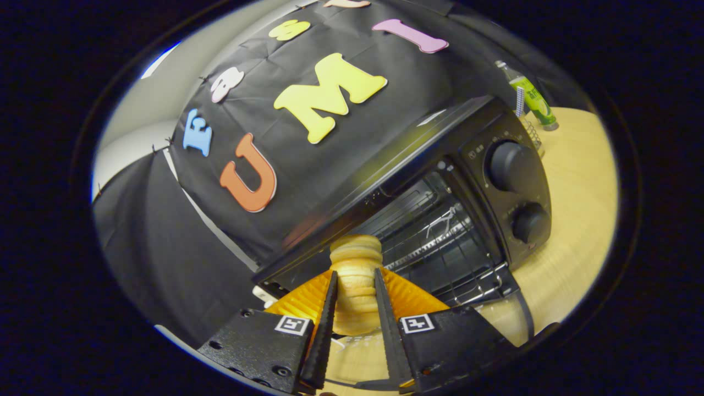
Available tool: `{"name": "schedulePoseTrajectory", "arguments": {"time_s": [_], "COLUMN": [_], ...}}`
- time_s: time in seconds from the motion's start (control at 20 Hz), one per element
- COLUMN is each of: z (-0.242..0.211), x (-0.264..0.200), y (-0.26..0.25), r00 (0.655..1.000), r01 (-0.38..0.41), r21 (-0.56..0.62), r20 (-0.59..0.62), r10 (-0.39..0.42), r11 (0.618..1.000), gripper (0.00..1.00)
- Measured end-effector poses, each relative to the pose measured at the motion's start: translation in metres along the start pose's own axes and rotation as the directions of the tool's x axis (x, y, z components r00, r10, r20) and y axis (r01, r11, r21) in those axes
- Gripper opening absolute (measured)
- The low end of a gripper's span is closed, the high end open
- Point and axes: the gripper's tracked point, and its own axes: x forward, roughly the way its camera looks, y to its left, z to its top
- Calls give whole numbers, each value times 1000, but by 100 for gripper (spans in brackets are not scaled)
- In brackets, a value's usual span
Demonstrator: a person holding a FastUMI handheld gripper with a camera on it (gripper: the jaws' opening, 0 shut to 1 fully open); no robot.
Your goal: Open the toaster oven, put the food inside, and close the toaster oven door.
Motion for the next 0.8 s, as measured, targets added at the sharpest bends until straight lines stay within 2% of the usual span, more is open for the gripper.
{"name": "schedulePoseTrajectory", "arguments": {"time_s": [0.1, 0.25, 0.35, 0.45, 0.55, 0.65, 0.8], "z": [1, -2, -1, 2, 1, -2, -5], "x": [18, 34, 39, 39, 31, 21, 2], "y": [-4, 6, 4, -10, -14, -15, -20], "r00": [1000, 999, 1000, 996, 993, 992, 987], "r01": [10, -26, 8, 90, 118, 125, 159], "r21": [-19, 12, 1, -62, -61, -21, 2], "r20": [-6, -20, -13, 10, 13, -4, -23], "r10": [-11, 27, -8, -89, -117, -126, -158], "r11": [1000, 1000, 1000, 994, 991, 992, 987], "gripper": [47, 47, 55, 80, 85, 100, 100]}}
